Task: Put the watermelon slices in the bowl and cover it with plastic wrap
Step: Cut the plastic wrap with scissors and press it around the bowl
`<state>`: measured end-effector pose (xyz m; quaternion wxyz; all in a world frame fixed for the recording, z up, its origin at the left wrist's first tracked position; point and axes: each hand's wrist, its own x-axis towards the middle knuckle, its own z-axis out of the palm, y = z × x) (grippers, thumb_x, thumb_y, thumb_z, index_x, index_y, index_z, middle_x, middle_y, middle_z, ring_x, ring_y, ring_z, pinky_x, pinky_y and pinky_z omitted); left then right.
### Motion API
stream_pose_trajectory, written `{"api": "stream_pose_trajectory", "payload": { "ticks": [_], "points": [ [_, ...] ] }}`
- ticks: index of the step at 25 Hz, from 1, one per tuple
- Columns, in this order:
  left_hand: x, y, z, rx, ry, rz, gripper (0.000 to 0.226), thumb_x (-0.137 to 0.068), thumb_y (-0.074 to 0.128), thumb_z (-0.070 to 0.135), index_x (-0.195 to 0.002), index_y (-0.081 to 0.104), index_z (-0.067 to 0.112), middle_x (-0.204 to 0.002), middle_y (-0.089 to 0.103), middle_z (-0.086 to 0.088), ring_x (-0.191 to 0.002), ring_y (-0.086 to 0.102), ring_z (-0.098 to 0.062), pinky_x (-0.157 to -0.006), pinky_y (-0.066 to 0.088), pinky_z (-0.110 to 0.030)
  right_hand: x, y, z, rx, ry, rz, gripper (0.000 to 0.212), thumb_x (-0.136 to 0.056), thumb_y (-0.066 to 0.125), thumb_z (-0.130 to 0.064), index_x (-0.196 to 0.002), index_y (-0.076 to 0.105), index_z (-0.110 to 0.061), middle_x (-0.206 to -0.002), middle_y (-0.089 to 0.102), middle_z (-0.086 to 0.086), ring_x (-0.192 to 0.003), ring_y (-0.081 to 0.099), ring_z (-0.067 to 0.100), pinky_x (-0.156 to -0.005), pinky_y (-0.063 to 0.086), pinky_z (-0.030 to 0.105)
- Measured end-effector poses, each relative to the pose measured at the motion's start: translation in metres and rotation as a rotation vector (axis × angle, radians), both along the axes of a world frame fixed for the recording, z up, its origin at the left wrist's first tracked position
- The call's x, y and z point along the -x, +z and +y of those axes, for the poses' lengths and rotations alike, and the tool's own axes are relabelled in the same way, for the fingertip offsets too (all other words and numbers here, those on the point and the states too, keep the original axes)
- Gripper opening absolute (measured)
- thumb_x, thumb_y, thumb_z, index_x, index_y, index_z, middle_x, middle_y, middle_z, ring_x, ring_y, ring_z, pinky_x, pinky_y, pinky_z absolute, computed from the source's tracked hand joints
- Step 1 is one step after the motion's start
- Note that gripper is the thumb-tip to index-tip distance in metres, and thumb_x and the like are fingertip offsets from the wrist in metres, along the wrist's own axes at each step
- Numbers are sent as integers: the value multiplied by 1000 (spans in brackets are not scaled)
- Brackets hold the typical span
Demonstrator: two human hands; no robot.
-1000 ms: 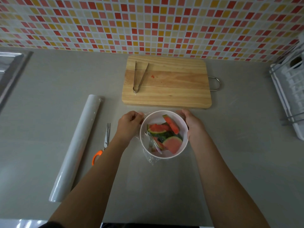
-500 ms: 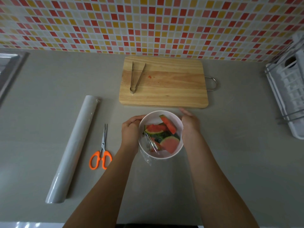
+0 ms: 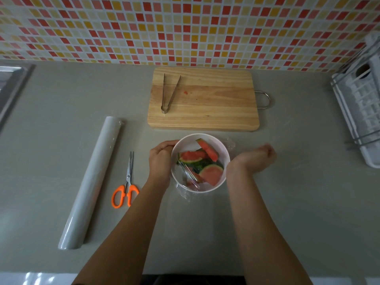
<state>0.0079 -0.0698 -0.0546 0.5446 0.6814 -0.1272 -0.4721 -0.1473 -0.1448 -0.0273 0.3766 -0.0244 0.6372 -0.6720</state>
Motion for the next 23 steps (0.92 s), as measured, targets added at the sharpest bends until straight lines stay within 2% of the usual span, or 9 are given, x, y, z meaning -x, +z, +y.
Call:
{"api": "stream_pose_trajectory", "payload": {
  "ticks": [1,3,5,7,9,13,17,19,23],
  "points": [
    [0,0,0,-2,0,-1,41,-78,47,-1,-67,77,25,-71,73,5,-83,65,-26,-68,55,-36,3,2,5,166,24,87,23,-87,39,0,-86,58,-13,-89,56,7,-84,55,17,-73,42,14],
    [0,-1,0,-7,3,-6,39,-78,47,0,-69,77,24,-74,73,2,-85,65,-28,-68,55,-36,7,1,19,377,397,348,30,-90,38,-7,-89,62,-25,-96,60,5,-95,58,18,-86,42,19],
    [0,-1,0,0,10,-5,40,-78,47,-1,-69,77,24,-73,73,1,-84,65,-28,-67,55,-35,11,-12,30,419,931,555,33,-96,30,-29,-112,59,-30,-120,59,-3,-118,53,12,-100,39,25],
    [2,-1,0,6,18,4,42,-78,46,-1,-66,76,25,-69,72,5,-81,65,-26,-67,54,-35,12,-23,33,347,1208,513,50,-91,24,-59,-125,51,-33,-131,53,-12,-126,45,4,-106,37,33],
    [5,0,0,7,37,4,43,-78,45,-1,-64,76,26,-69,72,5,-81,64,-25,-67,53,-34,10,-30,31,281,1226,437,64,-81,22,-77,-122,53,-40,-131,55,-9,-124,49,9,-105,39,44],
    [8,-4,-2,-8,71,-41,43,-76,43,1,-65,76,26,-76,71,-3,-82,65,-26,-70,54,-35,4,-27,29,78,1259,251,74,-68,22,-89,-107,64,-42,-113,68,6,-107,63,25,-95,47,52],
    [9,-4,-1,-12,62,-80,44,-75,42,2,-66,75,29,-76,71,0,-80,65,-23,-63,52,-31,1,-22,26,-97,1223,312,81,-57,9,-94,-80,70,-46,-79,74,-8,-80,69,8,-71,55,31],
    [9,-3,-1,-17,63,-89,44,-75,42,3,-66,75,30,-77,72,-1,-81,65,-24,-63,52,-30,-2,-16,25,-176,1156,398,81,-57,3,-93,-68,67,-44,-67,69,-13,-71,64,1,-58,46,19],
    [9,-2,-1,-22,68,-89,43,-73,42,4,-65,75,30,-78,72,-2,-83,66,-25,-65,54,-33,-7,-8,28,-266,1129,549,81,-58,-5,-88,-59,56,-34,-68,62,-6,-71,61,14,-56,41,25]
  ]
}}
